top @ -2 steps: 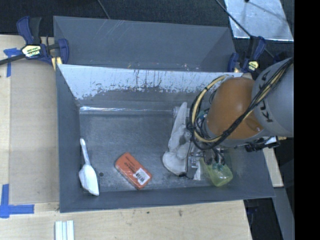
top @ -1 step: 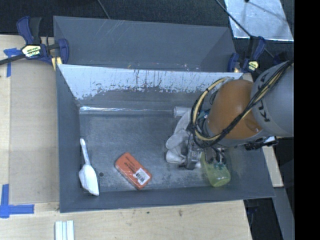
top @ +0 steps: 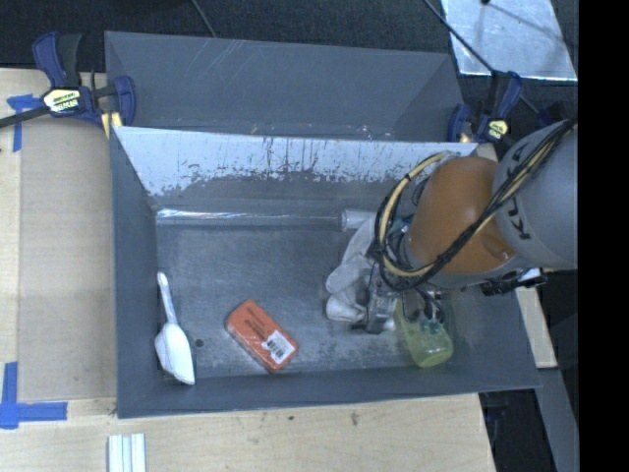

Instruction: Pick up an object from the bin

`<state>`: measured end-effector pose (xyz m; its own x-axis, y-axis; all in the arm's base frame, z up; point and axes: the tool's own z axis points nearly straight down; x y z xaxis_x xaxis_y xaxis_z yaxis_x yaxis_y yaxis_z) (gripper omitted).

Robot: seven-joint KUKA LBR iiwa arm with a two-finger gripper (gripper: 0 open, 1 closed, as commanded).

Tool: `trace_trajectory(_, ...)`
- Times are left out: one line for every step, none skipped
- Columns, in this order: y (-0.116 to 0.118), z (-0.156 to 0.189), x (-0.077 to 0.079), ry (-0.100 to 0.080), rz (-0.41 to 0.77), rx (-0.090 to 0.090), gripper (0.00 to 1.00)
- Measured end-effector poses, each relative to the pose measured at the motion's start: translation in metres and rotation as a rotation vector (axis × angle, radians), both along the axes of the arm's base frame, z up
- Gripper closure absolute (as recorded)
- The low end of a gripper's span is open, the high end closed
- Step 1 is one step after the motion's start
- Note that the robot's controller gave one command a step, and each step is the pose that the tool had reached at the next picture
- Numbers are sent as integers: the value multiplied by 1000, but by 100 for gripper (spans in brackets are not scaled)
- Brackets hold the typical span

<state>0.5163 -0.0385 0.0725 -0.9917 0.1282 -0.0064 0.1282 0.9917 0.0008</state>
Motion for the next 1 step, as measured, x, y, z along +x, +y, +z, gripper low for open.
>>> trace_trajectory(-31,100,-4,4,14,-1,100)
